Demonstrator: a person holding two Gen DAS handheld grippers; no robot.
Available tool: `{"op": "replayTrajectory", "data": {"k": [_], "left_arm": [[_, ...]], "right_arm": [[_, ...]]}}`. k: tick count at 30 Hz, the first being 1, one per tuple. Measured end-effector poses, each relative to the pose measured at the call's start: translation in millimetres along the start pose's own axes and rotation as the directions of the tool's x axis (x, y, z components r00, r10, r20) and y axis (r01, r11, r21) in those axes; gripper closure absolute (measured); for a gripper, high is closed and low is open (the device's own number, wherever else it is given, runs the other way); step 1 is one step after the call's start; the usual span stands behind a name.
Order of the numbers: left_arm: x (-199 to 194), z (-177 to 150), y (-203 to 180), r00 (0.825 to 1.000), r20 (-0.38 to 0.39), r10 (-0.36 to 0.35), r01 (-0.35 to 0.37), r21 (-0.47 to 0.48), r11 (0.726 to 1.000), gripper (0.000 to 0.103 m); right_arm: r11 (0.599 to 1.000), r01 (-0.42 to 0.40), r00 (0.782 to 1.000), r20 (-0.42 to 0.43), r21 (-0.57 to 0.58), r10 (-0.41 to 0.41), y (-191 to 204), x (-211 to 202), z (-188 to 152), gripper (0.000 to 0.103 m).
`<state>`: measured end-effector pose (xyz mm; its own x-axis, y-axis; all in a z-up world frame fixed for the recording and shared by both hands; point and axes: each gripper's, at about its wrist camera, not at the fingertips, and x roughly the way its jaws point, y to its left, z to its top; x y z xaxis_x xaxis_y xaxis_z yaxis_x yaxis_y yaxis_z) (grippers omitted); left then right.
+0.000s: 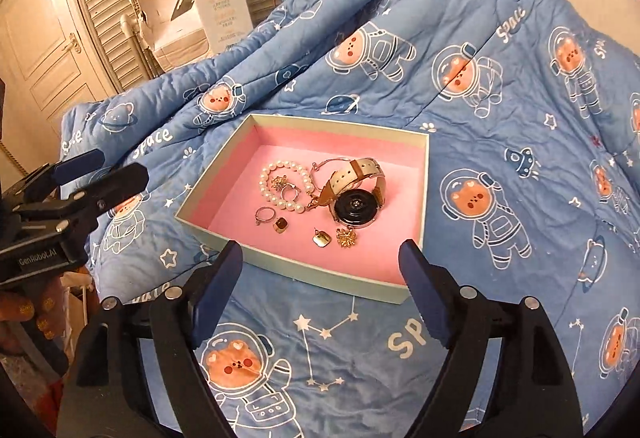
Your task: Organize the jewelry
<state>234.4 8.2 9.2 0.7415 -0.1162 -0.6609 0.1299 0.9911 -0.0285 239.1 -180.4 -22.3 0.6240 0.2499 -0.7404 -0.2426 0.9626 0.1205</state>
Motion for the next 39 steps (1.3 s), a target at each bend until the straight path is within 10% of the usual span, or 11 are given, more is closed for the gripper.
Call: {"op": "replayTrajectory", "data": {"k": [8, 18, 39], "left_arm": [[-40, -42, -9, 0.995, 0.092, 0.031, -0.029, -0.027, 0.999, 0.007], [-104, -103, -21, 0.979, 0.204, -0.008, 0.028, -0.093, 0.995, 0.007], [-146, -150, -35, 0.965, 0.255, 0.061, -0.042, -0.080, 0.996, 0.007]], "right_arm": [[0.997, 0.072, 0.984, 0.161, 0.015, -0.074, 8, -44, -27, 0.023], [0.986, 0.146, 0.899, 0.404, 0.086, -0.169, 20, -114, -95, 0.012], [0.980, 0.185, 0.896, 0.398, 0.073, -0.199, 27, -150, -154, 0.011]]}}
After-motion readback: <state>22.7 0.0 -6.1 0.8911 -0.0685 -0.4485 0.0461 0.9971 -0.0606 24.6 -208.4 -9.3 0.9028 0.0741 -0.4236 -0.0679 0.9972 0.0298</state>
